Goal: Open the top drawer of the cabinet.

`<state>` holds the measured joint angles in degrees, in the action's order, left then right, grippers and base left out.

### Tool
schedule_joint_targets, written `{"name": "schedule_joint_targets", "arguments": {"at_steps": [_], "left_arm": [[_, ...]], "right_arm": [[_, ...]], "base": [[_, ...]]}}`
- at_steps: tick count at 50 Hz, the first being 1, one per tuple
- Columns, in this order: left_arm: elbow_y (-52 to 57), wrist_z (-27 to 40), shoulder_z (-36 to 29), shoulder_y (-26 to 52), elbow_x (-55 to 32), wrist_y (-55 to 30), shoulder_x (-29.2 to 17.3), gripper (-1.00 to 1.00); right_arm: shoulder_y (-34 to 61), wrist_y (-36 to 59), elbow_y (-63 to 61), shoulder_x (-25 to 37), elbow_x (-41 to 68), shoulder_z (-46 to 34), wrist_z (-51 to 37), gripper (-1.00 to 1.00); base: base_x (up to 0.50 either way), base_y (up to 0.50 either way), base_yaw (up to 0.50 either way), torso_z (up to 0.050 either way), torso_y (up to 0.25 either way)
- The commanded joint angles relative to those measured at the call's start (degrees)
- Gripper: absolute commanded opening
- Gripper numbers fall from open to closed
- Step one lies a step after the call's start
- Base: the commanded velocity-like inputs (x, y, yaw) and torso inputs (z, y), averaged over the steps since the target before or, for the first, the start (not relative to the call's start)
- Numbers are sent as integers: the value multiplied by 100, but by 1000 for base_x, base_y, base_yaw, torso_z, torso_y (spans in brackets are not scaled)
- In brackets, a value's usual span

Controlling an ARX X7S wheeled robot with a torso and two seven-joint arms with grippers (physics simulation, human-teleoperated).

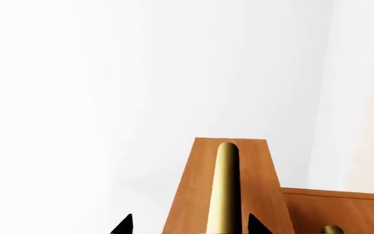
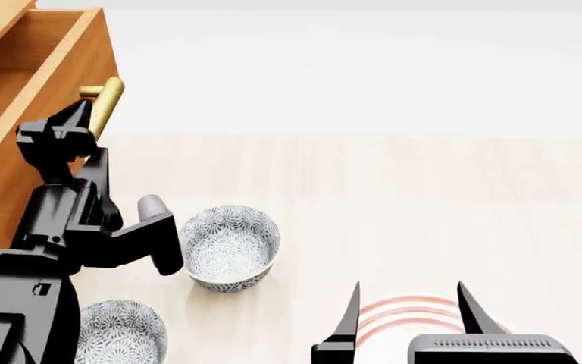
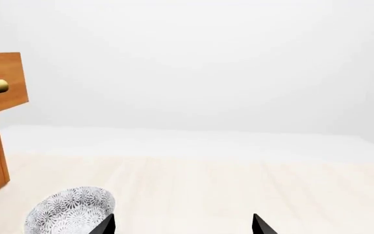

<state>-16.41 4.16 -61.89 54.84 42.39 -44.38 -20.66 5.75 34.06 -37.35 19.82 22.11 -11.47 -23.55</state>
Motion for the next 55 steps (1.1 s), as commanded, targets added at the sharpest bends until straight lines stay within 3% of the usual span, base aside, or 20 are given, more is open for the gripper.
{"name": "schedule_joint_targets", "arguments": {"at_steps": [1, 19, 38, 45, 50, 55], "left_arm": [[99, 88, 6, 56, 359, -5, 4, 100], [450, -249, -318, 97, 632, -202, 365, 100], [1887, -1247, -516, 278, 1203, -1004, 701, 100], [2988, -2617, -184, 762, 1259, -1889, 959, 100], [3522, -4172, -283, 1678, 1588, -2755, 1273, 100], [3514, -4927, -128, 2474, 1685, -3253, 1643, 100]], "right_arm": [[-15, -55, 51, 12, -19, -27, -21, 100], [-28, -65, 3, 42, 57, 4, -53, 100], [-39, 78, -210, 117, 168, 61, -148, 100], [-20, 153, -315, 136, 192, 44, -194, 100], [-60, 81, -251, 158, 150, 26, -184, 100], [-79, 74, -287, 170, 198, 77, -196, 100]], "base": [[0, 0, 0, 0, 0], [0, 0, 0, 0, 1], [0, 0, 0, 0, 0], [0, 0, 0, 0, 0], [0, 0, 0, 2, 0], [0, 0, 0, 0, 0]]}}
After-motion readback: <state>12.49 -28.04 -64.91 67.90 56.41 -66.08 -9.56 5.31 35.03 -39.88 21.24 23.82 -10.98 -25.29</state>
